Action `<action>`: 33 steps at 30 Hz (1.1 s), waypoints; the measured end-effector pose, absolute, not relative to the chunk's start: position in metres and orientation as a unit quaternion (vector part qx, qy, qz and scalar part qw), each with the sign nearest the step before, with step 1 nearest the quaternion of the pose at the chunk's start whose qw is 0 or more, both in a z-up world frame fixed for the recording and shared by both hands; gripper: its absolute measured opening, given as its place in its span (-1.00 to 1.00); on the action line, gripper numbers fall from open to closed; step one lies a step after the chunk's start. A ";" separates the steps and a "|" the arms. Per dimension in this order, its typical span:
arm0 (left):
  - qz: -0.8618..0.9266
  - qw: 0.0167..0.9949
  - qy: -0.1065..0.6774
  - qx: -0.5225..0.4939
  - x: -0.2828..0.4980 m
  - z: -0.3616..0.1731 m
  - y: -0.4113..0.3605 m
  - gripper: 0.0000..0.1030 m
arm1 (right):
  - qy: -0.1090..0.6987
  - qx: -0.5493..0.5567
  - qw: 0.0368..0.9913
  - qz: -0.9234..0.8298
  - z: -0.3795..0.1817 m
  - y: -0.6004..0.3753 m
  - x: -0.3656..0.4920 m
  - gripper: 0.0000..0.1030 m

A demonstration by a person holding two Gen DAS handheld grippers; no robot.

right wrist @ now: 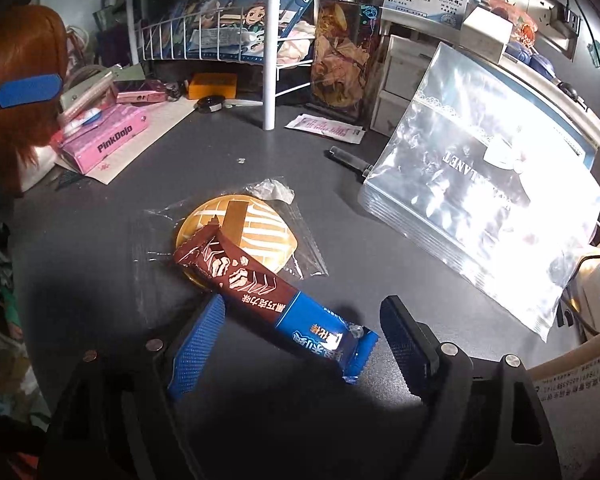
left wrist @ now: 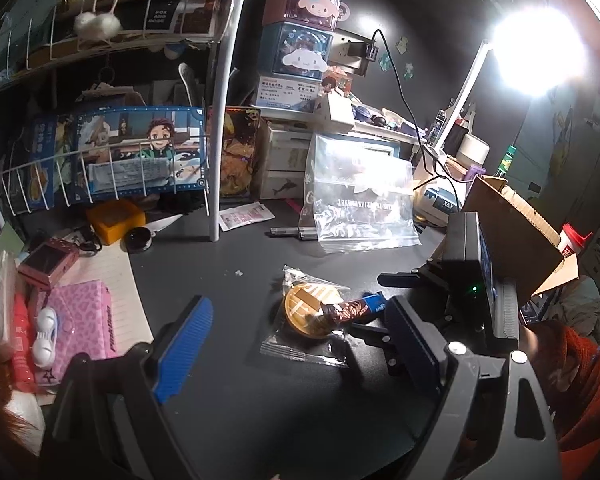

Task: Organize objects
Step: 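Grasp the blue end of the brown-and-blue chocolate bar with the right gripper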

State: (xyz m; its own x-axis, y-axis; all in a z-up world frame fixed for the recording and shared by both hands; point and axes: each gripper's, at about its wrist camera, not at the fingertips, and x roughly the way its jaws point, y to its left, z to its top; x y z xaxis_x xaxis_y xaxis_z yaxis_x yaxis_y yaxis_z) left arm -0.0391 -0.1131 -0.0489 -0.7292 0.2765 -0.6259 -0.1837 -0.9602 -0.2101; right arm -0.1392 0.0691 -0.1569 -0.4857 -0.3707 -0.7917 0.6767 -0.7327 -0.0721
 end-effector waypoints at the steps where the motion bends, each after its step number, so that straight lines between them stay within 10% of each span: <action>1: 0.927 0.125 -0.068 -0.347 -0.039 -0.049 -0.113 0.68 | 0.187 0.405 0.314 -0.838 -0.157 0.070 -0.139 0.51; 23: 0.927 0.125 -0.072 -0.345 -0.040 -0.044 -0.105 0.68 | 0.152 0.438 0.381 -0.800 -0.156 0.074 -0.127 0.49; 33: 0.924 0.137 -0.072 -0.349 -0.044 -0.044 -0.096 0.68 | 0.165 0.429 0.382 -0.802 -0.161 0.074 -0.124 -0.22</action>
